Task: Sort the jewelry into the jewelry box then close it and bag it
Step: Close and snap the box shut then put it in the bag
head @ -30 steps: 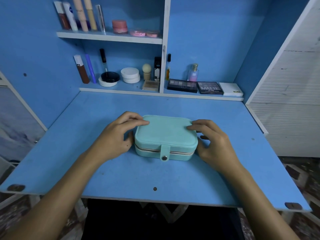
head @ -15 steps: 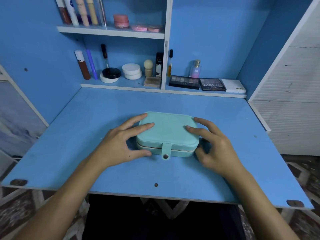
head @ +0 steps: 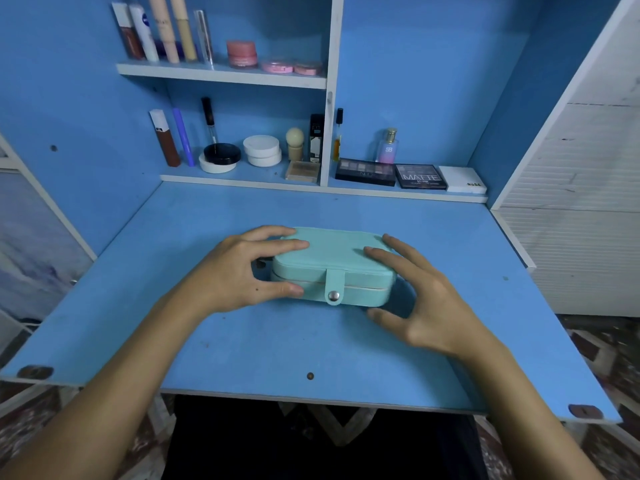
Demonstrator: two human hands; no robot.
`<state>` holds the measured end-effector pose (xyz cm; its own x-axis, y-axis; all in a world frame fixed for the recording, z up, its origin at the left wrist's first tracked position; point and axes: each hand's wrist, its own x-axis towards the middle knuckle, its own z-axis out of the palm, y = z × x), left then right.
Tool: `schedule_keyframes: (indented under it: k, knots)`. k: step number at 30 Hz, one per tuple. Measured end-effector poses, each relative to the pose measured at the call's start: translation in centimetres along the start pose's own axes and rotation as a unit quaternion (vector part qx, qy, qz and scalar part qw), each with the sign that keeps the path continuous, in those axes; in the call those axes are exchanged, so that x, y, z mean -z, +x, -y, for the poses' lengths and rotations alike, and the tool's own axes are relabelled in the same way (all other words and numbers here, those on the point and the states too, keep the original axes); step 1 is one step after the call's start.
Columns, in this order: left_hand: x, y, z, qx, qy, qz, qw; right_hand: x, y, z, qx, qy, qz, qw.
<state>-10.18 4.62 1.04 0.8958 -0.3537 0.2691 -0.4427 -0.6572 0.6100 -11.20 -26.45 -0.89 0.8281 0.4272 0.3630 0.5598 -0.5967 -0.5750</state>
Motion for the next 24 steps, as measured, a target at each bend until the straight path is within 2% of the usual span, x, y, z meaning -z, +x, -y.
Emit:
schedule_keyframes:
  k: [6,9,13,19,24]
  knots:
    - [1.7,2.2,-0.9,0.028,-0.025,0.038,0.999,0.5,1.8,0.4,0.039,-0.039,-0.034,0.998]
    - [2.4,2.8,-1.3,0.044,0.034,0.047,0.997,1.3,2.5,0.4,0.04,-0.043,-0.018,0.998]
    - [2.5,2.6,-2.0,0.016,0.12,0.003,0.993,2.1,3.3,0.6,0.02,-0.043,0.006,0.999]
    - [0.8,2.7,-2.2,-0.047,0.1,-0.033,0.993,2.7,4.0,0.9,0.0,-0.032,0.023,0.999]
    - [0.6,2.7,-2.2,-0.063,0.096,-0.064,0.991,2.4,3.9,0.8,0.003,-0.026,0.016,1.0]
